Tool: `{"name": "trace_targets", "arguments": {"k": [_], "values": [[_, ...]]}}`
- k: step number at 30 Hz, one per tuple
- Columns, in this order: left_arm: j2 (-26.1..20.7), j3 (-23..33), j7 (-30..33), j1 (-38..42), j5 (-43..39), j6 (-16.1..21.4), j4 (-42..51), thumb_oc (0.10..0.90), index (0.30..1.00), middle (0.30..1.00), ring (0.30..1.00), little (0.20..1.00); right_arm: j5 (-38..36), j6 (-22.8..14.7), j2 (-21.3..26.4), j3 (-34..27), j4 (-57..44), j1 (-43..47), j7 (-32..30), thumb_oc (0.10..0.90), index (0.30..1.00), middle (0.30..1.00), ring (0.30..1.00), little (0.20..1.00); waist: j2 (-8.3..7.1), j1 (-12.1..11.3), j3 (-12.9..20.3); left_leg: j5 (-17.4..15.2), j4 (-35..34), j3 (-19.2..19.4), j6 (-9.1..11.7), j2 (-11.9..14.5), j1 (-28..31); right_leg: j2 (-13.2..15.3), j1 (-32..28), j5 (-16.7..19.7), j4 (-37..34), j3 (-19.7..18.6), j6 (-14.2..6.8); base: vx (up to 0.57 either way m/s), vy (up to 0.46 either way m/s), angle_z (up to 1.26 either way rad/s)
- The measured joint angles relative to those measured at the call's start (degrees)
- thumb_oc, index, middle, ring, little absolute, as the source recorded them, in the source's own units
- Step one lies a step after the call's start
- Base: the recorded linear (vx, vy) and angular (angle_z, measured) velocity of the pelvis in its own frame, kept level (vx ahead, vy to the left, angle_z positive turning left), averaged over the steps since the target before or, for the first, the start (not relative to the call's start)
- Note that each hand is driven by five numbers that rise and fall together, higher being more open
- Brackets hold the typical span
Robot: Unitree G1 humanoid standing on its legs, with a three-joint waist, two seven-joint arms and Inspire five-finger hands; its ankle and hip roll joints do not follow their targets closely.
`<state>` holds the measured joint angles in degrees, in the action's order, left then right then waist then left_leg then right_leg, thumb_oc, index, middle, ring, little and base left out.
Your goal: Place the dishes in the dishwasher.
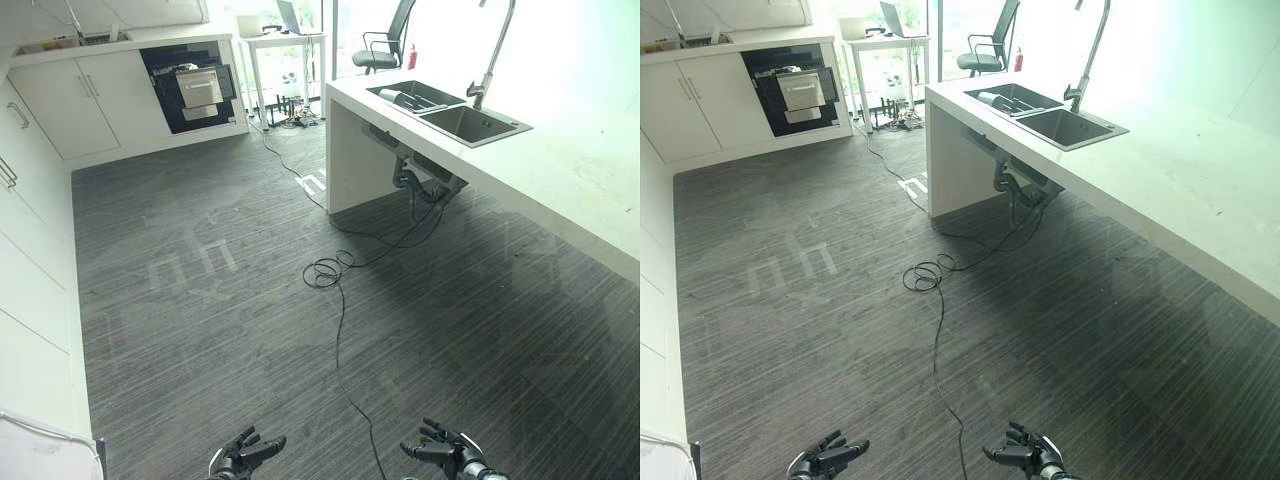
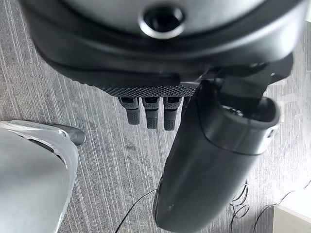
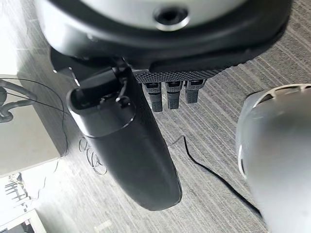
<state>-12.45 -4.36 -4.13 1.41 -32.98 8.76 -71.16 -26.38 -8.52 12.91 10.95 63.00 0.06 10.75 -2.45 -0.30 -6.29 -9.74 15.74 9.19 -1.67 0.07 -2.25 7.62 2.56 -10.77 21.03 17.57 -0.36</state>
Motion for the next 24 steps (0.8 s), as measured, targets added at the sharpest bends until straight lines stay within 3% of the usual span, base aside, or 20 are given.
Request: {"name": "trace_targets", "arguments": {"k": [15,22,24], "values": [[-0.3,0.0,0.2,0.2,-0.4,0.0,4.8,0.800,0.900,0.900,0.900,0.900,1.6,0.1,0.0,0.2,-3.1,0.1,-0.9,0.800,0.900,0.900,0.900,0.900,-0.61,0.0,-0.7,-0.7,0.5,0.8,-1.0,-0.4,-0.6,0.9,0.3,0.0,0.2,0.2,-0.3,0.01,0.061,0.02],[-2.1,0.0,0.2,1.5,-0.4,0.0,12.9,0.800,0.900,0.900,0.900,0.900,1.6,0.2,0.2,0.1,-13.0,0.1,-3.1,0.800,0.900,0.900,0.900,0.900,-1.17,0.0,-4.2,-1.4,3.9,0.0,-1.9,-0.4,-2.9,1.2,1.1,0.2,0.9,0.8,-0.8,-0.01,0.110,0.06],[-3.0,0.0,1.2,2.1,0.1,0.1,16.2,0.800,0.900,0.900,0.900,0.900,1.6,0.2,0.7,0.1,-16.6,0.2,-4.1,0.800,0.900,0.900,0.900,0.900,-0.72,0.1,-4.9,-1.5,4.8,-0.9,-2.6,-0.4,-3.9,1.1,1.0,1.3,0.3,1.7,-1.9,0.01,0.131,0.19]]}}
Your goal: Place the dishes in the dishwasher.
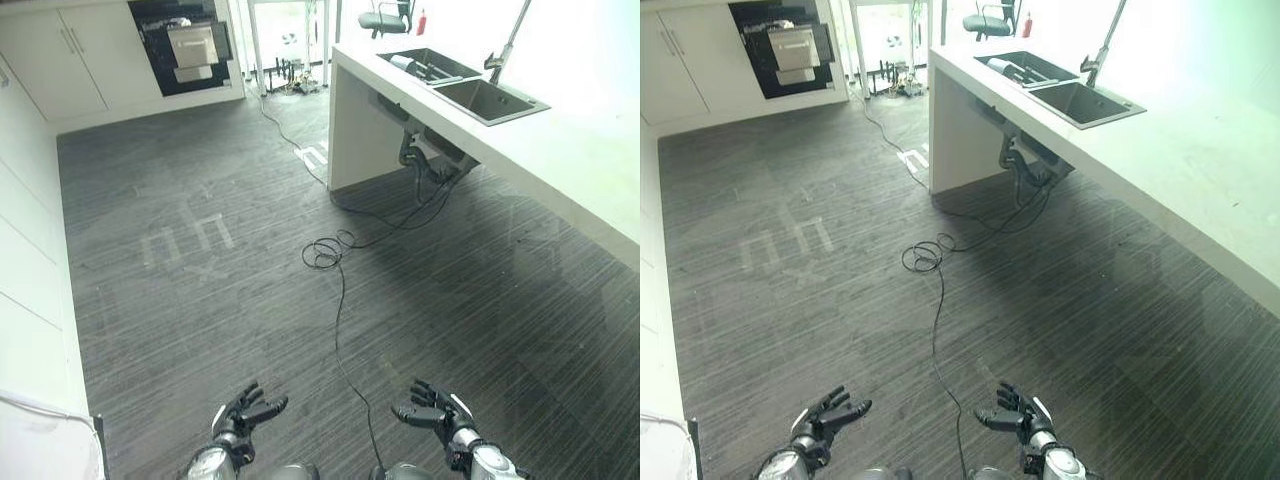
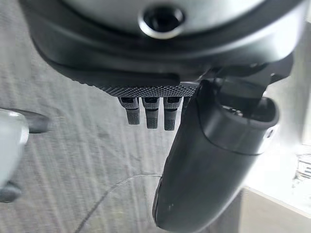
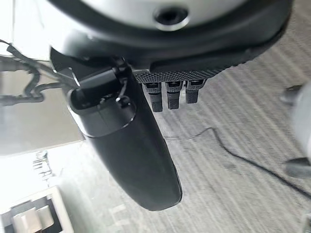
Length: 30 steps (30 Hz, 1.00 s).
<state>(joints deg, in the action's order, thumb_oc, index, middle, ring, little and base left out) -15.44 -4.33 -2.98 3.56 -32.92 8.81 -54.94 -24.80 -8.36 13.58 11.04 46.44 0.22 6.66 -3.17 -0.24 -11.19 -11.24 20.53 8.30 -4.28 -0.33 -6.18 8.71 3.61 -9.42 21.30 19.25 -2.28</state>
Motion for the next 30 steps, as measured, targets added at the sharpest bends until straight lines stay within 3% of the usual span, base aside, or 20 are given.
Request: {"name": "trace_targets", "arguments": {"k": [3,4,6,8,11,13,14,15,18,19,20,21,23,25,26,28,29,30], "values": [[-0.7,-0.1,0.6,1.0,0.1,0.1,4.5,0.800,0.900,0.900,0.900,0.900,0.0,0.0,0.9,0.0,-4.8,0.3,-1.6,0.800,0.900,0.900,0.900,0.900,1.84,0.6,-1.8,0.4,0.1,-1.5,-0.8,0.3,0.1,-0.6,0.1,3.2,0.9,-0.5,-1.1,0.03,0.051,0.19],[-1.2,-0.2,1.3,0.9,0.1,0.3,6.5,0.800,0.900,0.900,0.900,0.900,0.0,-0.2,1.1,-0.1,-6.5,0.5,-1.7,0.800,0.900,0.900,0.900,0.900,2.19,0.8,-2.5,0.8,-0.1,-1.9,-1.4,0.2,0.4,-0.3,2.6,2.8,4.1,-2.1,-2.6,0.14,-0.074,0.16],[-1.9,0.1,1.9,1.0,0.1,0.3,8.0,0.800,0.900,0.900,0.900,0.900,0.1,-0.2,1.1,-0.1,-8.2,0.4,-1.6,0.800,0.900,0.900,0.900,0.900,2.40,1.0,-2.9,0.3,-0.3,-2.3,-0.9,-0.2,0.3,-0.5,5.3,1.3,3.6,-4.7,-4.6,0.19,-0.116,0.03],[-2.4,0.0,2.8,1.0,0.1,0.2,9.5,0.800,0.900,0.900,0.900,0.900,1.3,-0.4,1.4,-0.3,-11.5,-0.9,-1.9,0.800,0.900,0.900,0.900,0.900,2.15,1.7,-4.2,0.7,-1.0,-2.4,-1.2,-1.1,0.7,0.3,9.1,0.6,2.9,-6.5,-4.4,0.14,-0.099,0.03],[-2.2,-0.2,2.8,1.1,0.6,0.2,11.6,0.800,0.900,0.900,0.900,0.900,4.7,-0.5,1.7,-0.1,-13.7,-2.3,-3.5,0.800,0.900,0.900,0.900,0.900,0.80,2.1,-5.9,-0.1,-0.8,-3.0,-2.5,-2.5,2.1,1.2,14.5,3.4,-1.1,-7.8,-6.6,0.35,-0.236,0.13],[-1.9,-0.4,2.7,1.0,2.3,0.1,13.3,0.800,0.900,0.900,0.900,0.900,6.8,-0.5,3.1,-0.4,-19.6,-5.0,-4.5,0.800,0.900,0.900,0.900,0.900,1.10,3.6,-7.9,-1.2,0.7,-5.9,-2.4,-3.0,2.8,-0.7,17.8,5.3,-2.5,-14.0,-7.9,0.33,-0.203,0.54],[-1.9,-0.5,2.7,0.7,2.4,0.1,13.8,0.800,0.900,0.900,0.900,0.900,6.8,-0.5,3.1,-0.6,-20.8,-5.7,-4.7,0.800,0.900,0.900,0.900,0.900,0.84,4.6,-8.2,-1.5,0.7,-6.8,-2.1,-3.3,3.6,-1.0,18.5,5.8,-3.3,-14.7,-8.1,0.28,-0.190,0.79],[-1.6,-0.3,2.6,-0.8,2.4,0.1,15.0,0.800,0.900,0.900,0.900,0.900,6.8,-0.5,3.1,-1.1,-22.2,-6.6,-4.8,0.800,0.900,0.900,0.900,0.900,-0.04,5.2,-8.2,-2.2,1.1,-6.9,-0.9,-3.5,5.6,-0.6,18.4,6.5,-2.4,-14.6,-6.9,0.38,-0.275,0.40],[-1.5,0.0,2.6,-5.6,2.4,0.1,22.3,0.800,0.900,0.900,0.900,0.900,9.2,-0.9,5.4,-1.6,-27.6,-7.0,-4.4,0.800,0.900,0.900,0.900,0.900,-0.02,4.8,-7.8,-6.8,2.4,-7.5,1.0,-2.7,7.8,-1.0,15.3,6.5,1.4,-13.9,-6.3,0.33,-0.244,0.07],[-1.5,0.2,2.5,-6.0,2.3,-0.1,23.5,0.800,0.900,0.900,0.900,0.900,9.4,-1.3,5.6,-2.4,-28.5,-6.3,-4.1,0.800,0.900,0.900,0.900,0.900,0.59,4.9,-7.8,-7.8,2.4,-7.5,2.5,-1.5,8.4,-1.8,14.1,8.9,0.1,-12.8,-3.8,0.36,-0.264,0.10],[-1.4,0.2,2.5,-6.2,2.3,-0.8,24.1,0.800,0.900,0.900,0.900,0.900,10.7,-1.0,6.1,-2.9,-29.9,-6.3,-4.0,0.800,0.900,0.900,0.900,0.900,1.17,5.0,-7.4,-7.5,0.8,-8.0,4.0,-0.3,10.1,-2.4,13.4,8.4,1.5,-11.2,-2.9,0.32,-0.222,0.21],[-1.4,0.2,2.3,-7.0,2.3,-1.3,26.7,0.800,0.900,0.900,0.900,0.900,11.3,-1.0,8.1,-3.1,-33.0,-7.0,-3.8,0.800,0.900,0.900,0.900,0.900,1.38,5.2,-7.1,-7.6,-0.7,-6.8,5.2,1.5,12.7,-3.6,12.4,6.4,3.7,-10.0,0.5,0.33,-0.226,0.34],[-1.3,0.1,1.9,-6.9,2.2,-1.3,29.1,0.800,0.900,0.900,0.900,0.900,11.3,-1.1,10.1,-4.3,-35.6,-6.7,-3.3,0.800,0.900,0.900,0.900,0.900,1.75,5.6,-5.7,-6.8,-2.6,-4.9,6.5,3.4,14.7,-4.6,11.9,3.3,5.7,-8.2,4.1,0.25,-0.170,0.27],[-1.3,0.1,1.3,-7.2,2.0,-1.3,32.5,0.800,0.900,0.900,0.900,0.900,11.3,-1.2,11.2,-6.5,-38.2,-6.3,-2.7,0.800,0.900,0.900,0.900,0.900,1.99,5.5,-4.5,-5.5,-4.6,-3.5,7.7,4.4,16.5,-5.4,11.8,1.6,7.5,-7.7,6.6,0.22,-0.147,0.05],[-1.3,0.0,1.0,-7.0,1.8,-1.3,33.3,0.800,0.900,0.900,0.900,0.900,11.3,-1.1,11.5,-7.4,-38.6,-5.4,-2.3,0.800,0.900,0.900,0.900,0.900,2.04,5.5,-3.7,-3.6,-4.7,-3.5,8.4,4.5,16.8,-5.6,11.7,0.3,7.6,-7.8,6.8,0.24,-0.190,-0.10],[-1.2,0.0,0.9,-7.9,1.6,-1.3,35.0,0.800,0.900,0.900,0.900,0.900,11.3,-1.1,13.6,-7.7,-39.6,-4.9,-0.8,0.800,0.900,0.900,0.900,0.900,1.58,4.5,-3.0,1.7,-3.7,-2.2,12.3,4.3,18.5,-6.0,8.9,-1.0,6.3,-9.3,7.3,0.15,-0.148,-0.28],[-1.2,0.1,0.9,-8.2,1.4,-1.3,35.3,0.800,0.900,0.900,0.900,0.900,11.3,-1.1,14.2,-7.6,-39.7,-5.1,-0.2,0.800,0.900,0.900,0.900,0.900,0.92,4.4,-2.3,4.4,3.6,-2.0,13.7,4.1,14.8,-5.7,7.7,-1.1,5.3,-9.8,7.7,0.12,-0.107,-0.29],[-1.2,0.1,0.9,-8.4,1.0,-1.2,35.6,0.800,0.900,0.900,0.900,0.900,11.3,-1.1,14.3,-7.6,-40.1,-5.2,0.2,0.800,0.900,0.900,0.900,0.900,0.34,4.1,-1.9,6.9,12.8,-1.9,13.4,4.3,9.5,-5.6,7.0,-1.1,4.4,-10.4,8.7,0.12,-0.076,-0.21]]}}
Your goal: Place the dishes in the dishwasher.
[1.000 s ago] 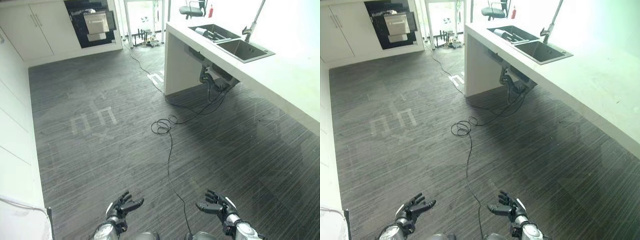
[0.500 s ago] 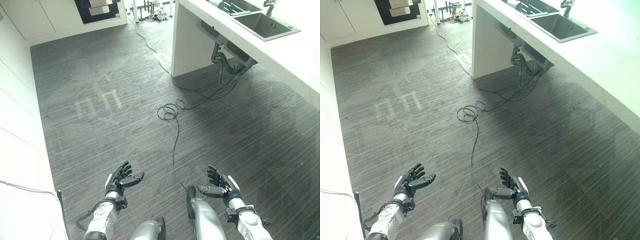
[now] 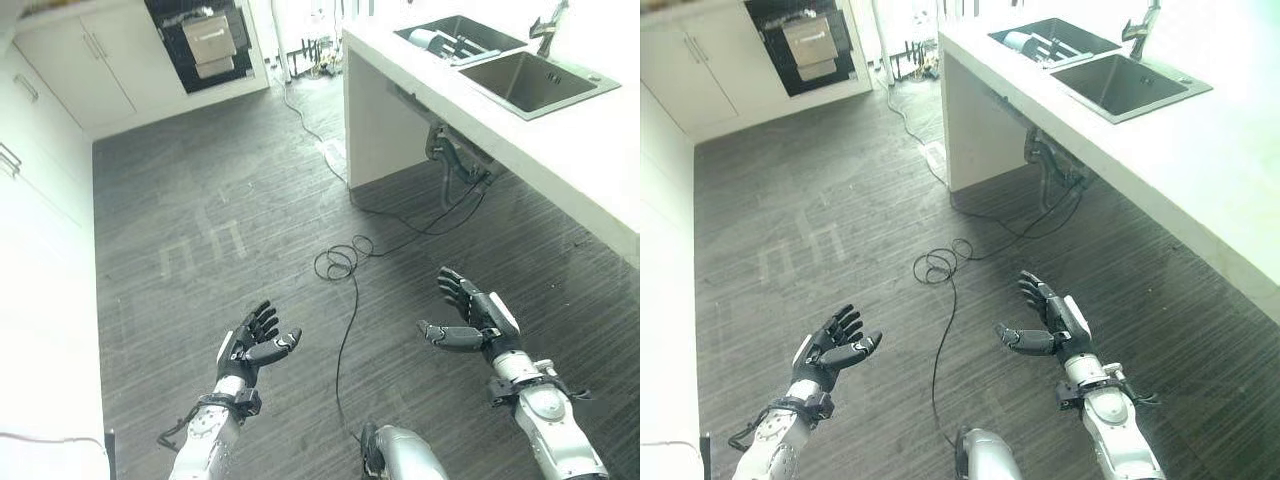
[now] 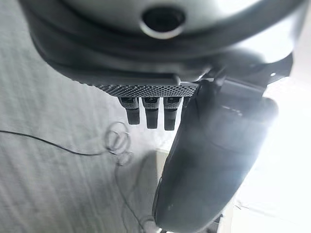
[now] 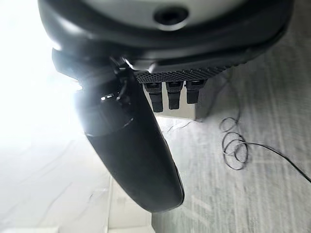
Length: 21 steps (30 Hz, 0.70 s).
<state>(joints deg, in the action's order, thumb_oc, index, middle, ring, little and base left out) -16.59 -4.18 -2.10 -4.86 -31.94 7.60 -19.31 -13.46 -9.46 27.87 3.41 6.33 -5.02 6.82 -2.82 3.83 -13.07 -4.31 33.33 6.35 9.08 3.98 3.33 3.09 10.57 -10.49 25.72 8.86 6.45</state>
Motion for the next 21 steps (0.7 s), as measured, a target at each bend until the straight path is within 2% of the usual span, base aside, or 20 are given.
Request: {"name": "trace_targets", "arguments": {"k": [1,2,3,4,5,6,7,8,9,10,11,12,14,15,16,17,18,19,21], "values": [[0.0,-0.1,0.0,-0.4,-1.0,0.0,0.6,0.800,0.900,0.900,0.900,0.900,0.0,0.0,0.0,0.0,-0.4,0.0,0.3,0.800,0.900,0.900,0.900,0.900,-0.12,-0.3,0.1,-0.3,7.2,-0.4,-0.5,-0.1,-4.5,-0.1,-0.4,0.2,-0.4,-0.2,0.5,0.13,-0.026,-0.22],[0.0,-0.2,-0.1,-0.9,-1.6,0.0,1.6,0.800,0.900,0.900,0.900,0.900,0.0,0.0,0.0,0.0,-0.9,-0.5,0.5,0.800,0.900,0.900,0.900,0.900,-0.24,-0.4,0.0,-0.7,10.8,-0.2,-1.1,0.2,-8.5,-0.4,-1.1,0.3,-1.4,-0.1,0.6,0.16,0.037,-0.18],[-0.1,-0.2,-0.6,-1.3,-1.6,0.0,2.5,0.800,0.900,0.900,0.900,0.900,0.0,0.0,0.0,0.0,-1.3,-1.6,0.8,0.800,0.900,0.900,0.900,0.900,-0.61,-0.9,0.1,-1.6,9.6,1.5,-2.8,0.3,-11.6,-0.7,-2.3,0.5,-2.7,0.2,0.7,0.19,0.115,-0.11],[-0.4,-0.2,-0.8,-1.7,-1.7,0.0,3.0,0.800,0.900,0.900,0.900,0.900,0.0,0.2,0.0,0.5,-1.1,-2.0,1.3,0.800,0.900,0.900,0.900,0.900,-1.20,-1.1,0.0,-2.3,1.8,3.8,-4.3,-0.1,-12.1,-1.2,-4.2,0.6,-4.6,0.5,0.4,0.18,0.191,-0.05],[-0.8,-0.2,-0.8,-1.8,-1.7,0.0,3.5,0.800,0.900,0.900,0.900,0.900,0.0,0.2,0.0,0.6,-1.1,-2.1,1.6,0.800,0.900,0.900,0.900,0.900,-1.21,-0.8,0.0,-1.7,-9.2,6.5,-6.0,-0.5,-11.5,-2.2,-5.7,0.9,-6.6,1.0,-0.6,0.23,0.306,0.01],[-0.6,-0.4,-0.7,-1.7,-1.7,0.1,3.7,0.800,0.900,0.900,0.900,0.900,-0.1,0.1,0.1,0.3,-1.1,-2.0,1.7,0.800,0.900,0.900,0.900,0.900,-0.10,-0.6,-0.3,-0.7,-17.3,6.9,-6.8,-0.4,-11.6,-2.6,-6.5,-2.4,-5.0,2.1,-10.8,0.25,0.333,0.11],[1.0,-0.1,-0.8,-1.8,-1.7,1.0,4.9,0.800,0.900,0.900,0.900,0.900,-0.1,-0.2,2.4,0.0,-2.0,-1.2,1.9,0.800,0.900,0.900,0.900,0.900,3.67,0.4,-0.8,0.8,-20.7,3.5,-6.7,4.7,-14.6,-2.4,-1.9,-6.6,5.8,1.4,-8.7,0.33,0.397,0.09],[0.1,-0.2,-1.7,-0.9,-1.6,2.1,7.2,0.800,0.900,0.900,0.900,0.900,-0.1,-0.1,4.2,-1.7,-4.4,-1.2,2.8,0.800,0.900,0.900,0.900,0.900,5.23,-0.2,-1.2,3.1,-20.0,-1.3,-3.0,9.6,-21.0,-0.2,0.5,-10.3,10.9,-0.7,-4.9,0.24,0.294,0.07],[0.1,-0.2,-1.7,-0.9,-1.6,2.1,7.2,0.800,0.900,0.900,0.900,0.900,-0.1,-0.1,4.2,-1.7,-4.4,-1.2,2.8,0.800,0.900,0.900,0.900,0.900,5.23,-0.2,-1.2,3.1,-20.0,-1.3,-3.0,9.6,-21.0,-0.2,0.5,-10.3,10.9,-0.7,-4.9,0.18,0.264,-0.36],[-0.1,0.1,-2.1,-2.3,-1.7,2.0,6.7,0.800,0.900,0.900,0.900,0.900,-0.2,0.2,4.1,-2.5,-4.5,-3.5,3.5,0.800,0.900,0.900,0.900,0.900,4.48,-2.2,-1.6,2.9,-16.7,-0.8,-3.6,9.8,-22.8,0.5,-0.5,-11.0,10.3,-2.3,-2.8,0.19,0.329,-0.51],[-0.2,0.6,-2.2,-3.7,-1.7,2.3,6.7,0.800,0.900,0.900,0.900,0.900,-0.2,0.2,4.3,-2.6,-4.7,-5.1,4.1,0.800,0.900,0.900,0.900,0.900,4.80,-2.4,-1.4,2.8,-16.4,0.0,-3.7,9.2,-22.7,0.5,-2.7,-9.8,7.9,-3.0,-3.2,0.28,0.416,-0.58],[-0.4,1.6,-2.2,-3.9,-1.8,2.6,6.8,0.800,0.900,0.900,0.900,0.900,-0.2,0.2,4.3,-2.5,-4.7,-5.8,4.4,0.800,0.900,0.900,0.900,0.900,4.94,-2.4,-1.4,2.8,-16.5,0.3,-3.8,8.6,-22.4,0.6,-4.2,-9.2,6.3,-3.8,-5.0,0.36,0.553,-0.34],[-0.6,2.1,-2.1,-2.8,-1.8,2.8,6.8,0.800,0.900,0.900,0.900,0.900,-0.2,1.5,4.3,-2.9,-5.9,-6.1,5.2,0.800,0.900,0.900,0.900,0.900,4.97,-2.5,-1.0,3.2,-17.1,2.5,-6.0,5.3,-19.2,2.3,-10.6,-8.9,0.1,-4.5,-8.1,0.28,0.417,-0.21],[-0.7,2.0,-2.2,-2.0,-1.7,2.7,6.8,0.800,0.900,0.900,0.900,0.900,-0.4,2.2,4.2,-3.6,-7.8,-6.1,5.1,0.800,0.900,0.900,0.900,0.900,4.96,-2.7,-0.9,4.9,-18.1,2.0,-7.4,3.6,-17.0,3.5,-13.3,-8.5,-1.5,-4.9,-9.5,0.25,0.322,-0.17],[-1.1,2.3,-2.2,-0.7,-1.7,2.7,6.9,0.800,0.900,0.900,0.900,0.900,-1.4,2.4,3.2,-3.9,-10.7,-6.3,4.5,0.800,0.900,0.900,0.900,0.900,3.98,-2.7,-0.1,6.3,-17.5,2.7,-9.0,1.3,-16.3,5.6,-14.3,-8.5,-1.4,-4.9,-10.2,0.22,0.279,-0.05],[-2.1,2.2,-2.3,0.9,-1.6,2.7,7.2,0.800,0.900,0.900,0.900,0.900,-2.4,2.4,1.3,-4.0,-12.9,-6.4,3.9,0.800,0.900,0.900,0.900,0.900,2.60,-2.3,0.8,5.3,-16.7,3.0,-10.3,-1.1,-16.4,7.8,-15.0,-7.7,-2.0,-4.4,-11.4,0.20,0.261,0.21],[-2.9,2.0,-2.8,2.8,-1.5,2.6,7.9,0.800,0.900,0.900,0.900,0.900,-2.5,2.3,-1.2,-4.1,-14.6,-6.2,3.2,0.800,0.900,0.900,0.900,0.900,1.74,-2.5,1.3,4.4,-15.2,2.8,-11.5,-2.4,-16.8,9.3,-15.7,-6.7,-2.2,-3.2,-12.1,0.17,0.214,0.50],[-3.2,2.2,-3.2,4.4,-1.6,2.6,8.8,0.800,0.900,0.900,0.900,0.900,-2.5,2.2,-3.3,-4.0,-15.4,-5.9,3.2,0.800,0.900,0.900,0.900,0.900,0.91,-2.6,1.8,3.7,-15.3,2.3,-12.5,-3.8,-16.7,10.6,-15.7,-5.1,-1.6,-1.8,-12.0,0.20,0.238,0.48],[-3.5,3.3,-3.2,5.3,-1.6,2.4,11.7,0.800,0.900,0.900,0.900,0.900,-2.4,2.2,-3.8,-2.0,-15.4,-4.3,3.2,0.800,0.900,0.900,0.900,0.900,0.69,-3.7,2.0,2.3,-16.3,1.9,-14.7,-4.7,-15.3,10.9,-15.3,-2.0,-2.0,-0.5,-13.9,0.21,0.225,0.28]]}}
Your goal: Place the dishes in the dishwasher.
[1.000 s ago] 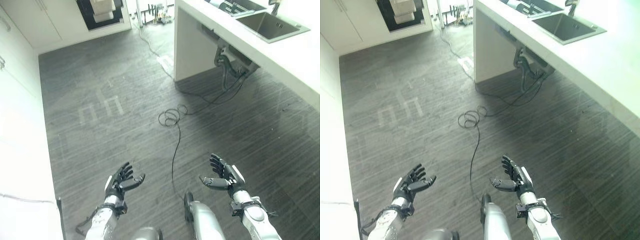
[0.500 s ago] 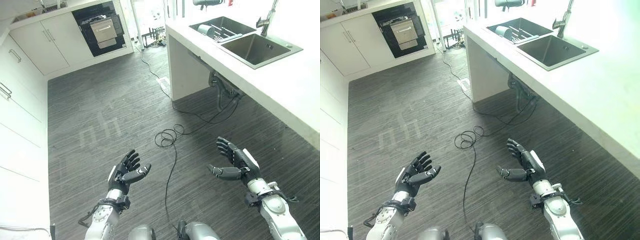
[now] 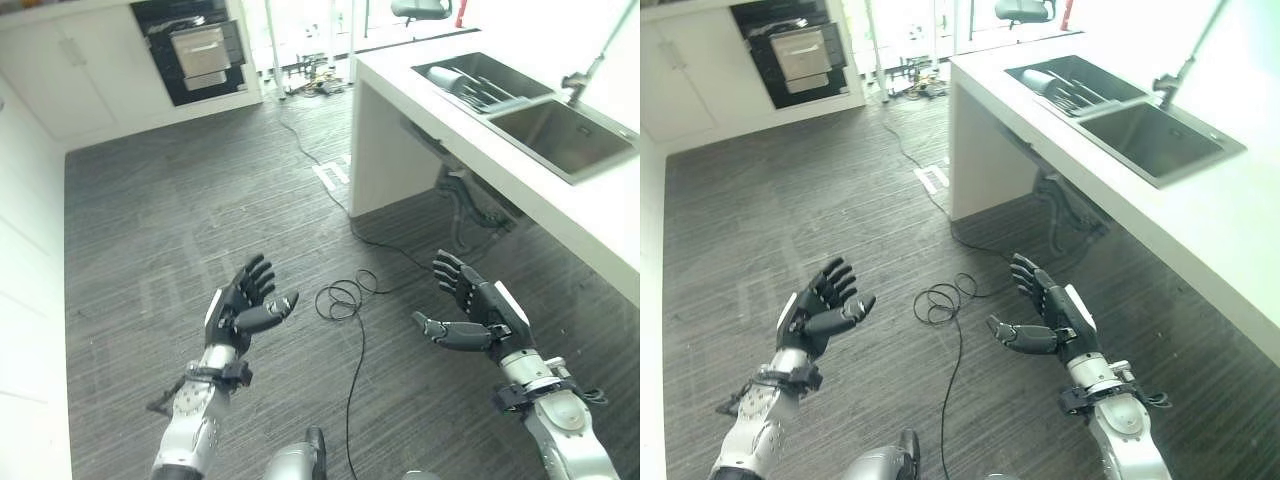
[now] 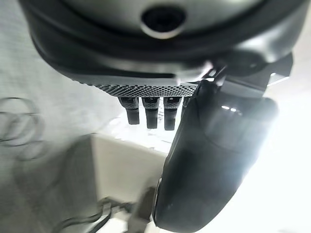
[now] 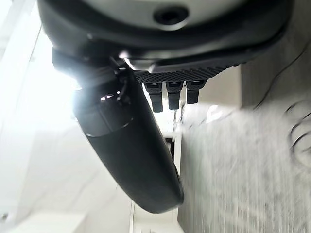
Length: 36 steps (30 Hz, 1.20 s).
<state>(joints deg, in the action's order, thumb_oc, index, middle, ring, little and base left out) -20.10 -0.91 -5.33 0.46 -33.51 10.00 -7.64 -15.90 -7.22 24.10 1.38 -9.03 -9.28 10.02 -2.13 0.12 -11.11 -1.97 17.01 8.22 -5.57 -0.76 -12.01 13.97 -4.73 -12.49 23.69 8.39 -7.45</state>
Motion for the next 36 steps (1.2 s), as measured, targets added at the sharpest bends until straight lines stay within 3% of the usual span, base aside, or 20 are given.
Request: {"name": "trace_targets", "arguments": {"k": [2,3,5,8,10,11,13,16,18,20,21,24,26,28,30,31,32,33,34,36], "values": [[-0.1,0.4,0.1,0.0,0.3,0.0,0.8,0.800,0.900,0.900,0.900,0.900,0.1,0.0,-0.4,0.6,0.1,1.0,-0.1,0.800,0.900,0.900,0.900,0.900,0.29,-0.3,-0.1,-1.0,-0.6,-0.9,-1.4,-0.9,1.9,-0.6,-0.1,4.6,1.0,1.3,-0.7,0.14,0.146,0.19],[-0.5,0.6,0.3,-1.0,0.7,0.0,1.8,0.800,0.900,0.900,0.900,0.900,0.0,0.0,-0.7,1.0,0.3,1.4,-0.4,0.800,0.900,0.900,0.900,0.900,0.68,-0.1,-0.2,-1.2,-1.6,-1.3,-1.6,-0.6,3.6,-0.3,2.0,7.2,7.4,1.2,-1.9,0.09,0.039,0.13],[-1.8,0.6,1.0,-2.4,0.8,0.0,2.9,0.800,0.900,0.900,0.900,0.900,0.0,-0.1,-0.6,2.3,0.5,1.5,-0.7,0.800,0.900,0.900,0.900,0.900,0.64,-0.1,-0.3,-0.5,-5.2,-1.0,-1.5,-0.2,7.1,-2.9,6.7,2.6,11.0,1.7,-1.9,0.14,-0.034,-0.04],[-2.2,0.8,1.2,-2.1,0.7,0.0,4.3,0.800,0.900,0.900,0.900,0.900,-0.2,-0.6,1.0,2.4,0.3,1.5,-0.6,0.800,0.900,0.900,0.900,0.900,-0.30,-0.2,-0.7,-1.4,-7.0,-0.4,0.2,-1.0,8.0,-8.0,13.1,0.6,2.1,2.7,-0.2,0.14,-0.121,-0.09],[-2.1,0.9,1.4,-1.2,0.7,-0.2,4.3,0.800,0.900,0.900,0.900,0.900,-0.4,-0.8,2.3,2.3,0.3,2.0,-0.6,0.800,0.900,0.900,0.900,0.900,-1.79,0.0,-1.8,-1.7,-6.2,1.2,-0.3,-2.6,7.9,-6.7,17.8,0.8,1.0,3.3,0.7,0.19,-0.155,-0.19],[-2.0,0.6,1.5,-1.2,0.7,-0.2,4.3,0.800,0.900,0.900,0.900,0.900,-1.3,-0.8,2.5,2.3,0.2,1.9,-0.6,0.800,0.900,0.900,0.900,0.900,-2.10,0.6,-2.4,-3.0,-5.5,1.1,-0.4,-3.6,7.7,-5.6,21.4,2.1,0.2,2.7,-0.4,0.26,-0.166,-0.12],[-1.9,-0.4,1.6,-1.0,0.9,-0.2,4.3,0.800,0.900,0.900,0.900,0.900,-2.8,-0.8,2.5,2.3,0.2,2.1,-0.9,0.800,0.900,0.900,0.900,0.900,-1.42,2.7,-4.4,-4.5,-3.2,0.4,-2.4,-4.0,7.6,-5.2,26.2,6.8,-1.9,-1.2,-3.4,0.27,-0.153,0.05],[-1.8,-2.8,1.7,-1.5,2.4,-0.6,4.4,0.800,0.900,0.900,0.900,0.900,-2.8,0.2,2.4,2.3,0.2,1.4,-2.2,0.800,0.900,0.900,0.900,0.900,-1.13,4.4,-5.9,-7.6,1.1,0.5,-1.8,-5.0,7.6,-2.7,31.4,10.0,-5.8,-2.4,-3.0,0.33,-0.224,0.14],[-1.9,-3.1,2.2,-4.7,2.4,-0.9,7.5,0.800,0.900,0.900,0.900,0.900,-2.8,0.3,2.5,2.3,-0.2,0.2,-2.3,0.800,0.900,0.900,0.900,0.900,-1.10,4.0,-6.2,-11.3,4.4,1.8,-1.4,-4.6,9.3,-1.4,30.8,11.0,-5.4,1.5,-0.4,0.27,-0.210,-0.18],[-1.8,-2.8,2.8,-5.8,2.3,-0.9,10.2,0.800,0.900,0.900,0.900,0.900,-2.8,0.2,3.5,2.2,-0.8,0.3,-2.6,0.800,0.900,0.900,0.900,0.900,-0.67,4.0,-6.1,-12.5,4.8,1.6,-0.9,-4.0,11.0,-2.1,28.0,11.0,-4.1,1.7,-0.4,0.26,-0.213,-0.10],[-1.9,-2.6,3.3,-5.6,2.1,-0.9,11.3,0.800,0.900,0.900,0.900,0.900,-2.8,0.2,3.6,2.3,-1.1,0.8,-2.7,0.800,0.900,0.900,0.900,0.900,-0.71,3.9,-6.0,-12.9,4.7,1.4,-0.1,-3.8,11.6,-2.5,25.5,11.0,-4.4,1.8,-0.4,0.27,-0.219,-0.10],[-1.2,-2.2,4.1,-2.5,-0.2,-0.9,12.6,0.800,0.900,0.900,0.900,0.900,-2.6,0.4,2.9,2.4,-1.5,3.9,-3.9,0.800,0.900,0.900,0.900,0.900,-0.19,4.0,-5.9,-14.3,2.3,0.7,3.6,-1.8,15.5,-4.4,22.0,16.7,-4.2,3.6,3.0,0.31,-0.252,-0.06],[-0.9,-2.5,4.6,-2.2,-1.8,-0.9,16.4,0.800,0.900,0.900,0.900,0.900,-2.5,0.5,3.6,2.3,-2.4,5.4,-4.4,0.800,0.900,0.900,0.900,0.900,0.83,4.2,-4.6,-14.4,-1.2,0.4,5.9,0.6,19.3,-6.6,21.5,11.9,-0.9,4.9,7.6,0.25,-0.182,-0.04],[-1.1,-2.5,4.5,-1.1,-2.1,0.0,21.4,0.800,0.900,0.900,0.900,0.900,-2.3,0.5,6.4,1.2,-4.4,6.0,-4.5,0.800,0.900,0.900,0.900,0.900,1.99,4.5,-2.5,-13.3,-3.6,0.3,8.5,2.5,22.0,-8.6,21.6,6.9,3.1,5.7,10.0,0.37,-0.206,-0.09],[-1.2,-2.5,3.5,-1.0,-2.1,1.4,22.4,0.800,0.900,0.900,0.900,0.900,-2.3,0.2,8.4,-0.1,-4.4,5.5,-4.3,0.800,0.900,0.900,0.900,0.900,3.03,4.6,-0.9,-11.3,-3.9,0.4,10.3,3.8,23.8,-9.7,20.2,3.3,4.0,6.0,9.1,0.28,-0.174,-0.15],[-1.2,-2.4,3.2,-1.3,-2.1,1.6,22.9,0.800,0.900,0.900,0.900,0.900,-2.3,0.1,9.2,-1.3,-4.5,4.9,-4.2,0.800,0.900,0.900,0.900,0.900,3.09,4.5,-0.6,-9.9,-2.9,0.8,11.6,4.2,24.4,-10.2,18.8,2.4,3.9,5.7,9.9,0.16,-0.131,-0.12],[-1.2,-2.2,2.7,-1.6,-2.1,2.0,23.1,0.800,0.900,0.900,0.900,0.900,-2.4,-0.3,9.3,-2.4,-4.7,4.5,-4.1,0.800,0.900,0.900,0.900,0.900,2.38,4.3,-0.2,-7.7,0.6,0.8,12.8,4.0,23.2,-10.4,18.0,1.8,3.7,4.6,10.5,0.11,-0.094,-0.22],[-1.0,-2.2,2.3,-2.0,-2.1,2.9,23.1,0.800,0.900,0.900,0.900,0.900,-2.4,-0.7,9.0,-3.0,-4.7,4.5,-4.2,0.800,0.900,0.900,0.900,0.900,1.10,3.6,-0.2,-6.4,9.7,0.4,13.9,3.8,18.4,-10.0,17.3,2.0,2.8,3.3,12.2,0.12,-0.032,-0.38],[-0.7,-2.2,2.1,-2.5,-2.0,3.1,23.2,0.800,0.900,0.900,0.900,0.900,-2.4,-1.2,8.2,-3.4,-4.7,4.5,-4.2,0.800,0.900,0.900,0.900,0.900,0.30,2.6,-0.3,-6.5,16.7,0.2,13.6,3.6,13.5,-10.1,16.6,2.7,1.4,2.4,13.0,0.13,0.029,-0.42],[-0.8,-2.3,1.9,-3.3,-2.0,3.2,23.2,0.800,0.900,0.900,0.900,0.900,-2.4,-1.2,7.1,-2.7,-4.7,4.6,-4.1,0.800,0.900,0.900,0.900,0.900,-1.00,2.7,-0.3,-7.2,16.7,0.9,11.4,3.7,5.7,-10.6,13.9,3.5,-2.3,2.9,12.6,0.20,0.216,-0.22]]}}
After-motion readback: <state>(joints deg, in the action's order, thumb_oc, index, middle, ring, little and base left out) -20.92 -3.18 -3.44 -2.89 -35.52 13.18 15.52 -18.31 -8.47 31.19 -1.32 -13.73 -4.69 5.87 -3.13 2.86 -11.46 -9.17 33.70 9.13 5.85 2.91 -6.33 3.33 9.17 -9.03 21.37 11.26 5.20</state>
